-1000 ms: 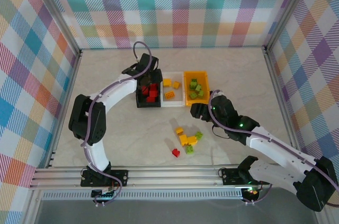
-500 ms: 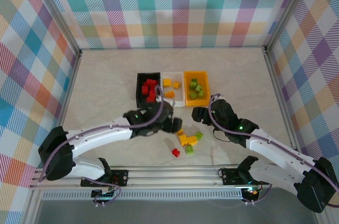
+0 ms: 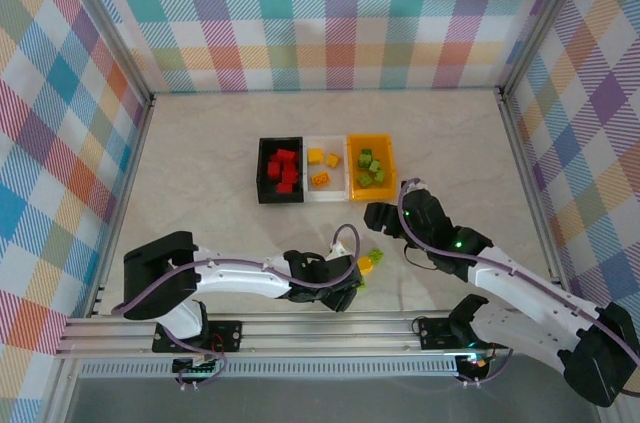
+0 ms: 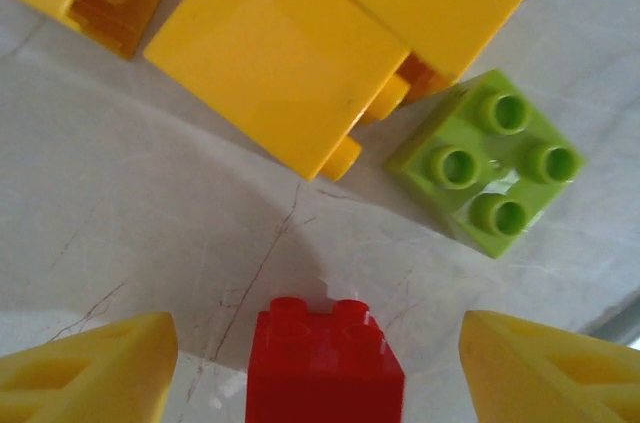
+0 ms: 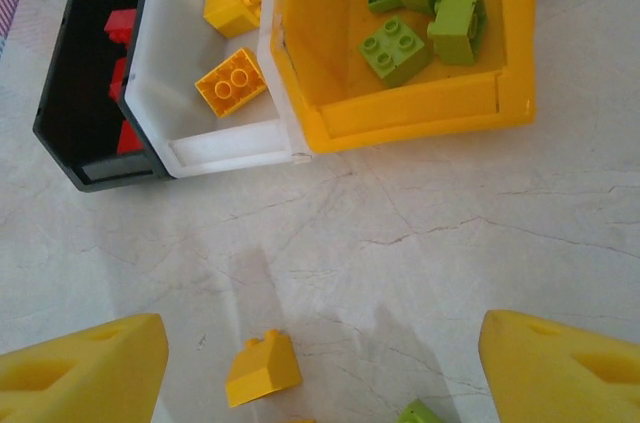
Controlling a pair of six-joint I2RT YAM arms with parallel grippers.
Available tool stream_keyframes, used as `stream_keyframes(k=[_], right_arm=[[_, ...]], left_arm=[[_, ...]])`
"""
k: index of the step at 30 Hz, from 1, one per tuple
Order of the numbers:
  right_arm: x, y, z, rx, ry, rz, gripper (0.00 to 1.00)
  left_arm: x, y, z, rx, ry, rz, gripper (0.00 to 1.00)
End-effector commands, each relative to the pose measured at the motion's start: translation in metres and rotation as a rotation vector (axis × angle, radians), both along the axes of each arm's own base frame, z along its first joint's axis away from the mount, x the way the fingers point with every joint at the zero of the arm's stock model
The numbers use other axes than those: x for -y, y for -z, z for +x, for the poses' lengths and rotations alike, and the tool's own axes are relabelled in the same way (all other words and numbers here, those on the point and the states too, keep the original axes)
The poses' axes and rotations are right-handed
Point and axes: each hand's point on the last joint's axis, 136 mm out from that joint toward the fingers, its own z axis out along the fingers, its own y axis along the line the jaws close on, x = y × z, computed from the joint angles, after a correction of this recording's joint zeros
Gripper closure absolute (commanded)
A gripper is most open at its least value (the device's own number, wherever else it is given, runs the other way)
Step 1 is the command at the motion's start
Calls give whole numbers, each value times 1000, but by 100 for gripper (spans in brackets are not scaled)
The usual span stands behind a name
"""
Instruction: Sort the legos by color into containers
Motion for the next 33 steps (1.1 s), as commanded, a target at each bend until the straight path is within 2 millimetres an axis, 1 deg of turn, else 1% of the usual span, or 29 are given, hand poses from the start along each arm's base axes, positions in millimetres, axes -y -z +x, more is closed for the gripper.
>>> stream_keyframes(k=[1,8,11,12,15,17,18,20,21,22,24,27,30,33], right_arm=[[8,3,-1,-1,26,-10,18],[10,4,-2,1,35,-15,18],[12,4,-2,2,39,-19,18],[12,4,-2,2,42,-19,18],[13,4,-2,2,46,-18,18],[13,4,-2,3,47,-15,18],[13,5,-2,1,47,-15,18],[12,4,-2,1,45,-13,18],[12,4,-3,-1,44,-12,18],[12,5,-3,-2,44,-13,18],[12,5,-3,-3,44,-11,18],[11,6,-3,-6,42,-9,18],[12,8,-4,-12,41,-14,18],[13,11,-5,-17,39,-20,18]], left_arm=[[11,-6,0,8,-7,-35,31],[14,1,-5,-10,12,-26,50],[12,0,-5,-7,10,-25,61],[11,-2,-4,-3,7,-30,64],[6,-10,-1,19,-8,-32,68],[0,-21,7,54,-30,-30,70],[-5,-28,15,75,-50,-27,70],[-17,-49,37,116,-110,-49,72],[-26,-61,53,143,-150,-63,72],[-34,-75,71,168,-195,-84,72],[-52,-96,107,193,-299,-127,72],[-78,-119,162,235,-436,-171,72],[-102,-128,213,255,-542,-159,72],[-121,-125,257,247,-628,-138,73]])
